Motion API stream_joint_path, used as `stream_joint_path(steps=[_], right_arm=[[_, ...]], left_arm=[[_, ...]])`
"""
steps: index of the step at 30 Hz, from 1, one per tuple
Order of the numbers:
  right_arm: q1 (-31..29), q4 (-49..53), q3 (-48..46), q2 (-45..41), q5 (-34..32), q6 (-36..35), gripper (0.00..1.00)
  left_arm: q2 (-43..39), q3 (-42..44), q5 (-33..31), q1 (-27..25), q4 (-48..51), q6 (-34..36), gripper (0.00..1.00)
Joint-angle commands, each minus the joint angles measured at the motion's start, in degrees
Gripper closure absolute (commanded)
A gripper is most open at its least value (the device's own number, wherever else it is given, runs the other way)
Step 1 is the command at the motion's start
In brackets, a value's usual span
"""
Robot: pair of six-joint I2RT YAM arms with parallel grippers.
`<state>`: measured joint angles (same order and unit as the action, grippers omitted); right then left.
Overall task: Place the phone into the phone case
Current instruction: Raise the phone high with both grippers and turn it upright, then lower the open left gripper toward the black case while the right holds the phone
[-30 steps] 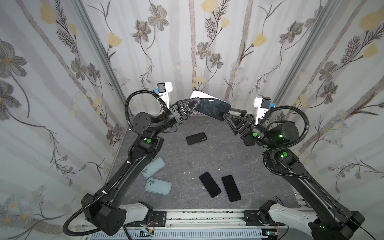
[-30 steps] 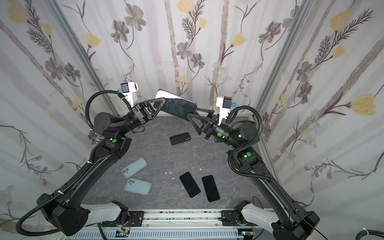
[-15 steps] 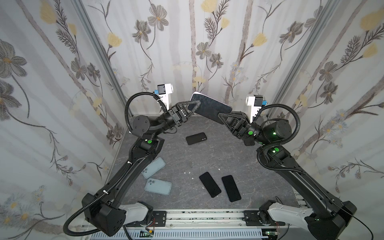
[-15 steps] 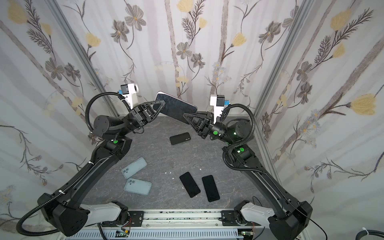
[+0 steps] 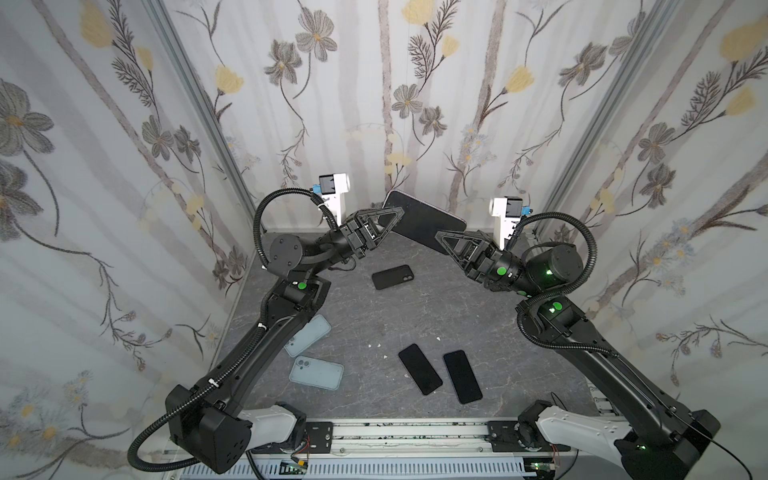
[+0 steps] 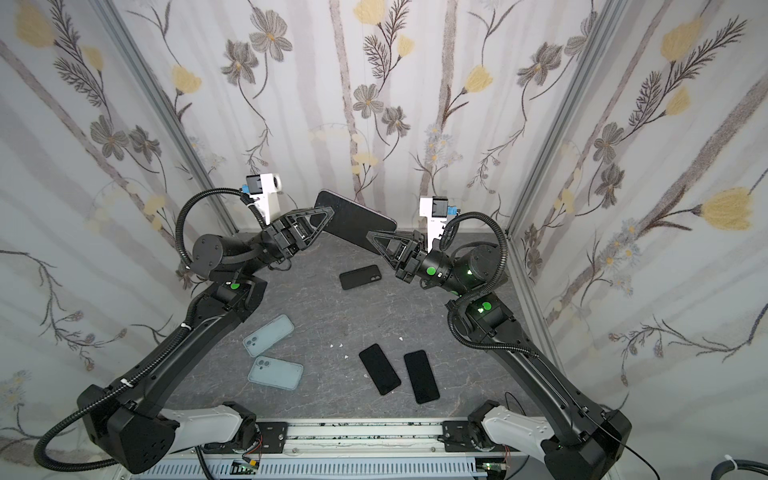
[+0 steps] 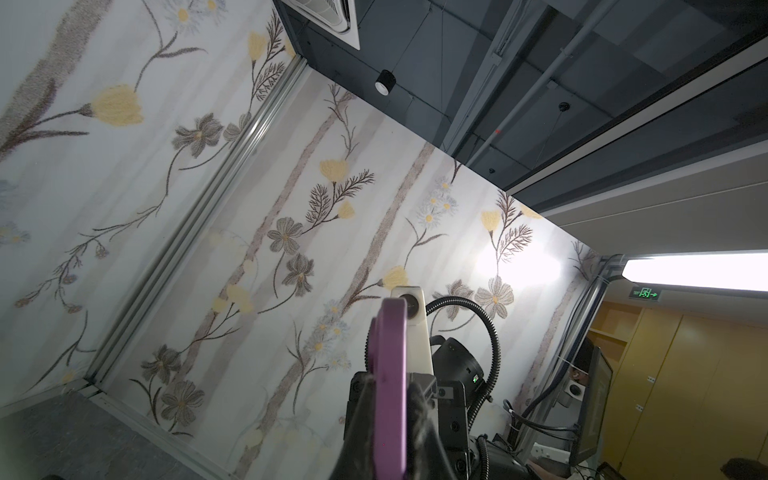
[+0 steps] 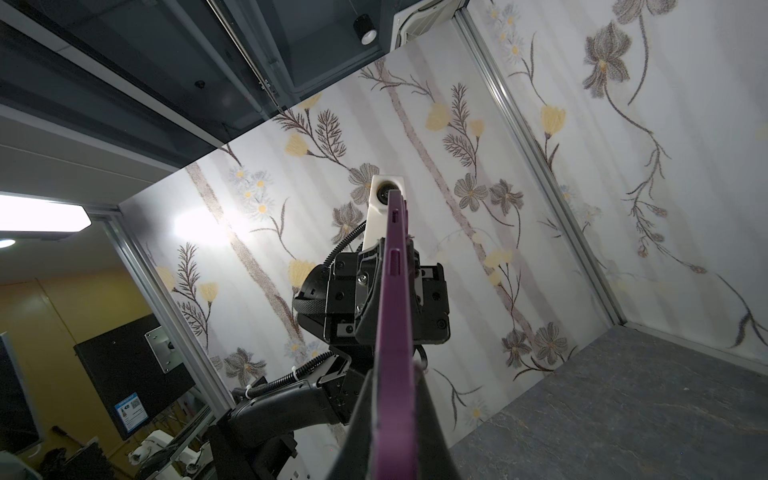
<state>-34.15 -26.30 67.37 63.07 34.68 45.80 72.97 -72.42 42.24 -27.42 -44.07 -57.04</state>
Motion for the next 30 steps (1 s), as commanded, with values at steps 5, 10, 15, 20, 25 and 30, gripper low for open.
stream_joint_path(steps=[5,10,15,20,25,30], right_arm=[[1.05,2.61,0.12,-3.41,-7.50,-2.95,1.00],[1.75,11.09,0.98,-5.95,-16.05,-5.84,1.00],[2.22,19.58,1.10,-7.34,-23.75,-8.71,1.00],[2.43,24.20,0.78,-8.04,-28.00,-10.32,1.00],[2.88,29.63,0.74,-8.56,-34.32,-11.09,1.00],[3.48,32.33,-0.45,-9.50,-36.49,-12.52,1.00]], left_arm=[[-3.42,-0.37,-9.54,1.96,10.41,8.39,0.24],[-4.57,-0.09,-14.36,5.35,20.54,16.58,0.24],[-1.86,-0.11,-24.96,6.00,37.54,32.00,0.25],[5.95,0.34,-29.21,6.03,46.45,38.66,0.27],[16.61,-3.34,-28.21,4.83,51.56,41.27,0.33],[28.62,-11.04,-29.27,0.54,60.52,50.87,0.34]])
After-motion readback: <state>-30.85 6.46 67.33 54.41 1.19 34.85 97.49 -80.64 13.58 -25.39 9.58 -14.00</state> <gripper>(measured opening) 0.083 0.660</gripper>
